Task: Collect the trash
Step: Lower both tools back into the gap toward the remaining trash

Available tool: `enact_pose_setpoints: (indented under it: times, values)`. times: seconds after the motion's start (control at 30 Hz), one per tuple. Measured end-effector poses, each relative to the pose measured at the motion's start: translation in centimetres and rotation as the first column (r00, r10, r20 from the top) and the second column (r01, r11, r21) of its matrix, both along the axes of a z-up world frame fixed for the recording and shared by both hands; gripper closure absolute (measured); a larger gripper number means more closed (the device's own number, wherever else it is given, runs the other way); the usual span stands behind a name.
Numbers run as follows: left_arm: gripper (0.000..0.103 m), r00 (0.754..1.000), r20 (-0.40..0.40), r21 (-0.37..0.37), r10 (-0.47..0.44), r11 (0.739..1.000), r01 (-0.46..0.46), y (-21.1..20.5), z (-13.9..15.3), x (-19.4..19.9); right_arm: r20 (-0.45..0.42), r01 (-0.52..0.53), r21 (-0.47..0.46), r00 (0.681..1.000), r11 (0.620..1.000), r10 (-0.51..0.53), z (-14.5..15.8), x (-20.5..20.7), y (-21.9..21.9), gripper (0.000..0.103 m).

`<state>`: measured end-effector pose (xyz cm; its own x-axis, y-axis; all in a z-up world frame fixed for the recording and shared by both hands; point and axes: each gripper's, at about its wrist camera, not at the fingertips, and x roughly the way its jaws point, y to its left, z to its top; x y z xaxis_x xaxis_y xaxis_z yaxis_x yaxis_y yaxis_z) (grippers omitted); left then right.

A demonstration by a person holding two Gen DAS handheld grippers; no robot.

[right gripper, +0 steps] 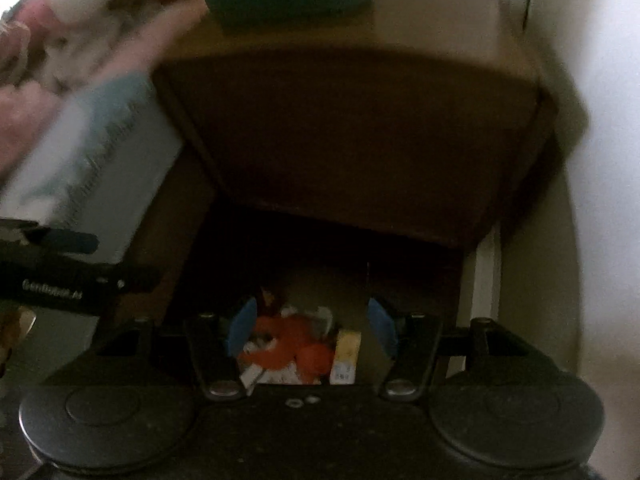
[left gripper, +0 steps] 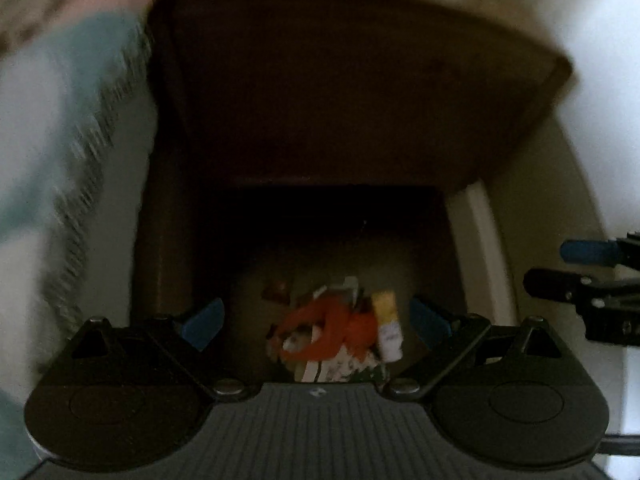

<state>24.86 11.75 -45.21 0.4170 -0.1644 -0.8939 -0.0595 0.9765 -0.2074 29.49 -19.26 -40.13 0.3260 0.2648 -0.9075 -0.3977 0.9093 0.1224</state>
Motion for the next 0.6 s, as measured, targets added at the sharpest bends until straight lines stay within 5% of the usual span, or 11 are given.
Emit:
enact_pose_setpoints:
  times: [0.33,0.6]
  values:
    - [0.004,0.980,-0.049,0.067,-0.194,0.978,0.197,-7.1,-15.9,-0.1,-0.190,0.143,0.007,0.972,0.990,-0.139,-17.5,1.8,-2.4,0.042]
    - [0.005,0.948,-0.035,0.081,-0.316,0.945,0.317,-12.2,-24.3,1.0,-0.258,0.121,-0.040,0.958,0.992,-0.127,-28.1,3.3,-3.4,0.042]
